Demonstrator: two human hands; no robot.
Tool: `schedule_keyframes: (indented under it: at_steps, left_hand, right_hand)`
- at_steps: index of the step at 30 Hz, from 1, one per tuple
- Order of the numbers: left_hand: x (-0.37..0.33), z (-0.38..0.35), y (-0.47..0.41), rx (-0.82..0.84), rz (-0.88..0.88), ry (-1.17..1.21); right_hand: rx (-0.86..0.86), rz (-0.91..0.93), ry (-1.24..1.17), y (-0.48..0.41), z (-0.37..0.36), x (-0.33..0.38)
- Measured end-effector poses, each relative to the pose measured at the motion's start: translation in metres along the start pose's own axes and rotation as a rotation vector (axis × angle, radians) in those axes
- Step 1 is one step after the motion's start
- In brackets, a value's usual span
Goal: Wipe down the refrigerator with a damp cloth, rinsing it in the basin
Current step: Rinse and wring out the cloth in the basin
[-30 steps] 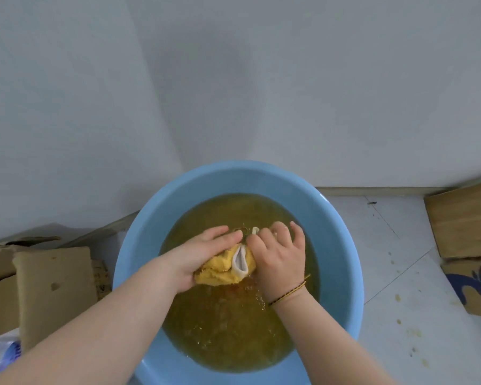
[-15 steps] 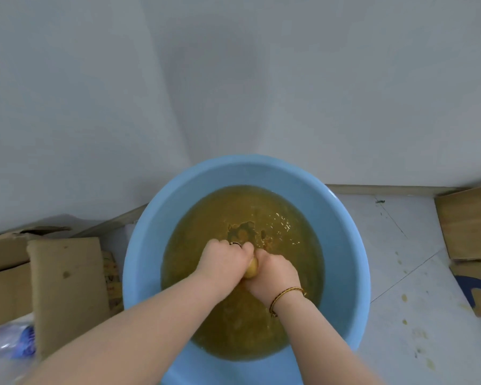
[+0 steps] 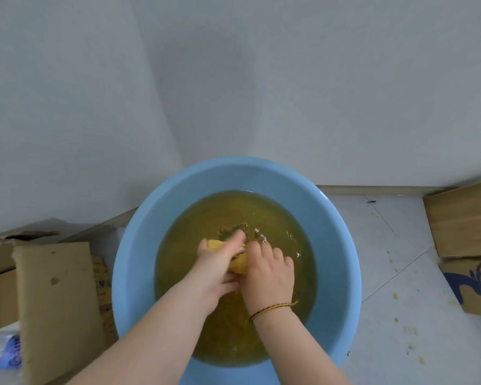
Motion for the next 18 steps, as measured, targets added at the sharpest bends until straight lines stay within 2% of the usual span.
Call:
schedule_keyframes:
  at_steps: [1, 3, 5, 7, 9, 11, 12, 14, 18]
  left_hand:
    - [0.003, 0.002, -0.005, -0.021, 0.084, 0.136]
    - [0.008, 0.011, -0.011, -0.066, 0.178, 0.231]
    - [0.008, 0.012, -0.013, -0.045, 0.176, 0.269]
    - [0.001, 0.006, -0.013, -0.009, 0.083, 0.315]
    - [-0.014, 0.002, -0.010, 0.002, -0.074, 0.347]
    - [-0.032, 0.002, -0.008, 0.009, -0.245, 0.225]
    - [-0.040, 0.001, -0.006, 0.019, -0.309, 0.141]
    - [-0.048, 0.002, -0.004, 0.007, -0.365, 0.029]
    - [-0.058, -0.003, -0.006, 0.054, -0.422, -0.098]
  right_hand:
    - [-0.138, 0.067, -0.029, 0.007, 0.006, 0.006]
    - [-0.306, 0.219, -0.098, 0.026, 0.009, 0.019]
    - [-0.367, 0.260, -0.231, 0.037, 0.009, 0.022]
    - [-0.329, 0.186, -0.422, 0.034, 0.007, 0.017]
    - [-0.132, -0.110, -0.650, 0.023, 0.000, 0.000]
    - [0.253, -0.432, -0.936, 0.024, -0.032, -0.004]
    - [0.428, -0.493, -1.037, 0.028, -0.046, 0.003]
    - [0.642, -0.481, -1.100, 0.031, -0.060, 0.016]
    - [0.837, -0.501, -1.212, 0.034, -0.060, 0.028]
Point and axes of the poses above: each hand's wrist, its own y-axis away from the middle knuckle, its own z-axis out of the back of the hand, x = y × z, the point moved 9 cm from there along -y, towards the middle knuckle, and after that the axes turned 6 degrees about -z, right-handed, at the moved point
